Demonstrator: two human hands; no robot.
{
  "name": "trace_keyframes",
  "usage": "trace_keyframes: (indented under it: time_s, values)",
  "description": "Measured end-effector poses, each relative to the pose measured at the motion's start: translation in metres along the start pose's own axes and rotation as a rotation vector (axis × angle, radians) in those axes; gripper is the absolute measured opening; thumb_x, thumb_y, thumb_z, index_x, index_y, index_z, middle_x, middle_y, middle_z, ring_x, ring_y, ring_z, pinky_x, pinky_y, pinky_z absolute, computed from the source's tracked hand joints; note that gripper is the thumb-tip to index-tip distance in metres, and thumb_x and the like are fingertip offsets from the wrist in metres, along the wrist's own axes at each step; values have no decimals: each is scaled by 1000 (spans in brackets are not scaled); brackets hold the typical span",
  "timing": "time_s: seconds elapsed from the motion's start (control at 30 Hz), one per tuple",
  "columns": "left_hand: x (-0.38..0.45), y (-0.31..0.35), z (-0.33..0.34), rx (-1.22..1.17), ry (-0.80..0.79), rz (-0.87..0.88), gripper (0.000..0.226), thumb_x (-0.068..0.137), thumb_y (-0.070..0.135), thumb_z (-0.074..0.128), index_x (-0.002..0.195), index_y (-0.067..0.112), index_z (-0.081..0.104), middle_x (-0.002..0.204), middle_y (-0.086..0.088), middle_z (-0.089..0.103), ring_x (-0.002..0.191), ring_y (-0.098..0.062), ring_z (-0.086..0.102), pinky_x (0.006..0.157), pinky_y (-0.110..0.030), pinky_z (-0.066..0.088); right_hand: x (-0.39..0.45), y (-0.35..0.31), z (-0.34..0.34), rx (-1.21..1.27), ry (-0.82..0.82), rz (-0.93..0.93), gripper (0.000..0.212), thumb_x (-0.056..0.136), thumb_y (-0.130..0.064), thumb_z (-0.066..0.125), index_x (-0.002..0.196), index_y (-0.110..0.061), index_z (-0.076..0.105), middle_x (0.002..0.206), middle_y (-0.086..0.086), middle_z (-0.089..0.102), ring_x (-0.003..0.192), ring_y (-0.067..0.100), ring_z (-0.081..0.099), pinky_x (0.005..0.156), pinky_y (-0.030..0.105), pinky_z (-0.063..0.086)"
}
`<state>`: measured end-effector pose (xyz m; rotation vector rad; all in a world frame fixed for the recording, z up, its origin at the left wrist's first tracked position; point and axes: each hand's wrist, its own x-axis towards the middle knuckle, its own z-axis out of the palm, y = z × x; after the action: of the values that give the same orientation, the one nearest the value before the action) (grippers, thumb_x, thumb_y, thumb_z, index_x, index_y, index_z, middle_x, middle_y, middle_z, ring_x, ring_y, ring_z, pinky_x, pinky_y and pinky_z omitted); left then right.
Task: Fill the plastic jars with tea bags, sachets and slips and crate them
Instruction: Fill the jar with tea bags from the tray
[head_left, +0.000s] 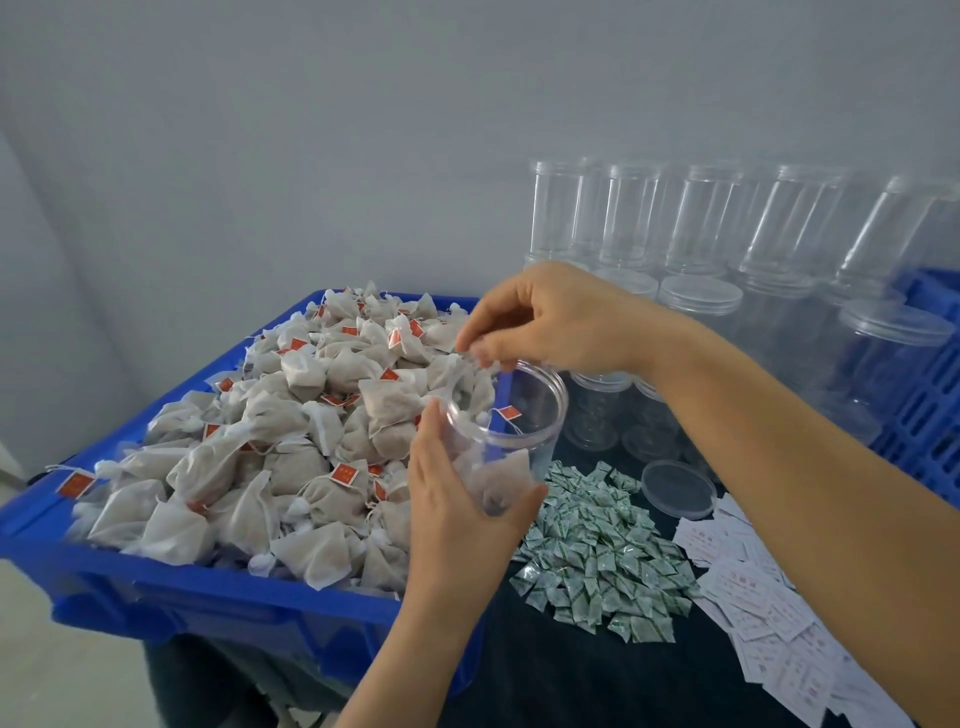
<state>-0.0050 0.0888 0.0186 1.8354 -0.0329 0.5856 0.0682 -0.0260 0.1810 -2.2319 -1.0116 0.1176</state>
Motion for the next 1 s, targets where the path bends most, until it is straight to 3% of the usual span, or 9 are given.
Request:
trace_keyframes:
  time_s: [0.1,0.27,0.37,0.5,0.57,0.63,0.73,0.87,1.0]
  values:
    - [0,1,2,103,-62,-11,110,65,48,81,144,46,4,143,26,19,137,-7,20,112,-46,32,31,0,6,-36,64,21,13,94,-9,67,93,-20,74,76,-13,70,62,-5,61,61,6,46]
    - [2,1,1,109,-53,-33,111,64,50,80,147,39,7,144,20,22,138,-10,21,111,-45,33,90,-4,34,-381,-142,110,26,94,-26,68,119,-18,71,106,-9,68,91,8,59,67,13,41]
    - [1,2,0,115,-58,-24,111,63,53,76,148,37,6,146,16,22,138,-10,21,112,-44,32,112,0,57,-531,-339,128,53,95,-43,65,142,-22,53,144,-1,53,124,18,54,94,27,46]
    - [0,3,0,111,-65,-23,109,68,46,78,149,30,7,146,7,26,136,-11,25,112,-41,32,127,10,79,-737,-598,169,75,95,-49,62,157,-29,26,162,2,29,145,26,34,115,43,36]
    - [1,2,-1,90,-61,-35,106,69,44,78,149,27,11,146,6,25,136,-11,25,112,-41,32,130,11,84,-748,-626,176,75,94,-38,67,157,-30,26,161,3,30,140,27,41,108,40,45]
    - [1,2,-2,78,-55,-41,106,69,42,79,149,25,12,146,6,26,136,-11,25,112,-41,32,132,9,87,-763,-606,153,71,93,-25,70,154,-27,34,153,4,40,118,23,56,88,30,54]
    - [2,1,-2,66,-48,-48,105,68,40,80,149,26,14,145,8,27,135,-9,25,112,-40,32,132,7,88,-794,-564,132,61,92,-15,71,147,-20,44,133,4,51,81,13,58,59,19,49]
    - [3,0,-2,48,-50,-52,105,67,39,82,147,34,13,144,13,26,133,-5,26,111,-38,33,131,10,83,-734,-471,139,48,92,-17,71,137,-15,54,122,5,58,84,15,61,58,18,50]
    - [2,1,0,29,-78,-58,105,65,39,83,143,44,13,139,24,25,133,-3,25,111,-39,34,124,16,68,-586,-345,134,41,89,-21,75,126,-15,61,116,3,63,95,16,61,70,21,49]
